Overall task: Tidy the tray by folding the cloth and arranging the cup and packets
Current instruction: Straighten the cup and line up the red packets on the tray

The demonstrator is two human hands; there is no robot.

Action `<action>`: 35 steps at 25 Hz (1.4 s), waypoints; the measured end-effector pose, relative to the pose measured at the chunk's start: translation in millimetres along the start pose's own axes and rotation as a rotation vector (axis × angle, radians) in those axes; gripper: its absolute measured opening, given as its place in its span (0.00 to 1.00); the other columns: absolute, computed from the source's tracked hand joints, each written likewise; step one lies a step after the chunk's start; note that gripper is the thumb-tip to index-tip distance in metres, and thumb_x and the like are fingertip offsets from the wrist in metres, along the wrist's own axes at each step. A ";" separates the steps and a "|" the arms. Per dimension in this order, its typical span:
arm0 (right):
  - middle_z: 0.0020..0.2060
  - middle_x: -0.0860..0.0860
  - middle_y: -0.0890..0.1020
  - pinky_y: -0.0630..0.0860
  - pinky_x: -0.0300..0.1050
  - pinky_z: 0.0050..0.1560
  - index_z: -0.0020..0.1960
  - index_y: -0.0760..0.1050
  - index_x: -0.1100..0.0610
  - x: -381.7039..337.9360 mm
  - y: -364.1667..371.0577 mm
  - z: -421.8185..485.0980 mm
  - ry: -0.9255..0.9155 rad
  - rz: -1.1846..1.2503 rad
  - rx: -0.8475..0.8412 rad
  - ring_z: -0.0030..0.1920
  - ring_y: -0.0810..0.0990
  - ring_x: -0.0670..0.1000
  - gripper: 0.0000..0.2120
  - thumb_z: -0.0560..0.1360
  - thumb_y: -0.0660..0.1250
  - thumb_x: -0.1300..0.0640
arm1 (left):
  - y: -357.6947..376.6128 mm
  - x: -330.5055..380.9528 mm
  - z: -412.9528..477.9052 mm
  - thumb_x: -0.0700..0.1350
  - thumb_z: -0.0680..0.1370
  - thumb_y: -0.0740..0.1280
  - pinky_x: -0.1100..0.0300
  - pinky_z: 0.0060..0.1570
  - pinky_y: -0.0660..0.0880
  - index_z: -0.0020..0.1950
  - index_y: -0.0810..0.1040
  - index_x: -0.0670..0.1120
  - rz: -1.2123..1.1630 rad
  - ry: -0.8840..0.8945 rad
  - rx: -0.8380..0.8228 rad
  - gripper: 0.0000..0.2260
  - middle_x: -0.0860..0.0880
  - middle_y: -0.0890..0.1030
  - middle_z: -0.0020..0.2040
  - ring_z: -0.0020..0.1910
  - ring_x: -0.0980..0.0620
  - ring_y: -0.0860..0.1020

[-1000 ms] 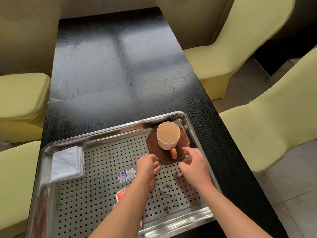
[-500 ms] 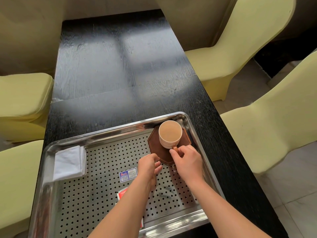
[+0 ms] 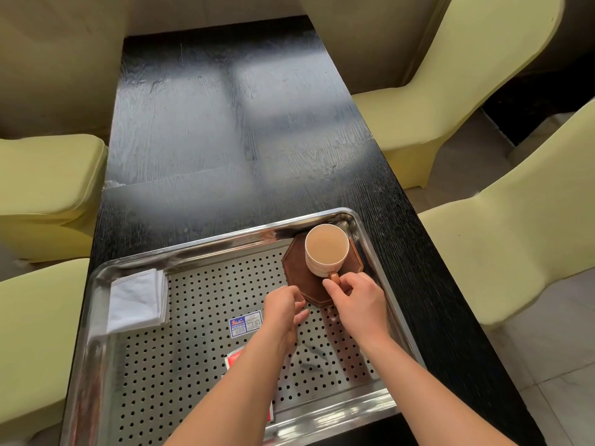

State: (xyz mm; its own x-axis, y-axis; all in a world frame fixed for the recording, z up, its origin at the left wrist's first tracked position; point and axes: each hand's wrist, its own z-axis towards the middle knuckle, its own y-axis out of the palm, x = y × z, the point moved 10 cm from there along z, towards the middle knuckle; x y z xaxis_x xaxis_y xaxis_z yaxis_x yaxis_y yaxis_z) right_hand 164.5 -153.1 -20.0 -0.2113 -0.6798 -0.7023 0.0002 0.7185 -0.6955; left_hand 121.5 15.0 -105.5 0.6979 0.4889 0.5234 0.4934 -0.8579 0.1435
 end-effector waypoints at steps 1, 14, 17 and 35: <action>0.40 0.47 0.79 0.72 0.42 0.42 0.43 0.82 0.54 0.8 -0.4 -0.6 0.002 0.017 -0.004 0.42 0.78 0.47 0.12 0.75 0.72 0.45 | -0.8 -0.5 1.1 0.31 0.68 0.60 0.52 0.51 0.79 0.47 0.75 0.40 0.007 0.001 0.004 0.11 0.46 0.82 0.46 0.46 0.47 0.80; 0.43 0.44 0.83 0.80 0.46 0.47 0.50 0.79 0.48 24.3 -3.4 -32.6 0.072 0.112 -0.051 0.46 0.82 0.46 0.06 0.79 0.66 0.48 | -56.6 27.1 -23.4 0.33 0.75 0.62 0.45 0.63 0.76 0.74 0.69 0.44 0.136 0.188 0.056 0.26 0.42 0.76 0.65 0.54 0.46 0.80; 0.42 0.42 0.82 0.77 0.41 0.45 0.49 0.79 0.47 24.1 5.5 -47.0 0.080 0.071 -0.110 0.46 0.81 0.44 0.02 0.79 0.67 0.51 | -86.7 28.9 -36.4 0.35 0.77 0.63 0.43 0.63 0.75 0.72 0.72 0.45 0.163 0.236 0.091 0.23 0.41 0.77 0.64 0.53 0.47 0.80; 0.56 0.50 0.75 0.77 0.49 0.48 0.70 0.69 0.47 -35.1 148.2 -156.3 -0.268 -0.568 -0.576 0.55 0.78 0.53 0.29 0.72 0.73 0.43 | -186.1 -27.3 -78.9 0.51 0.73 0.73 0.53 0.55 0.74 0.66 0.75 0.47 1.163 0.355 0.278 0.23 0.46 0.78 0.59 0.55 0.47 0.79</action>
State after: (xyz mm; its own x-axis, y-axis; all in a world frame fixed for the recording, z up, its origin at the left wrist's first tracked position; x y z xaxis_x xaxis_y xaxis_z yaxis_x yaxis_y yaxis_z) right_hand 19.3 0.2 -74.7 0.2095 -0.9194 -0.3329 -0.5483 0.1715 -0.8185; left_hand -30.3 148.9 -80.3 0.6369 -0.6436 0.4244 -0.1990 -0.6691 -0.7161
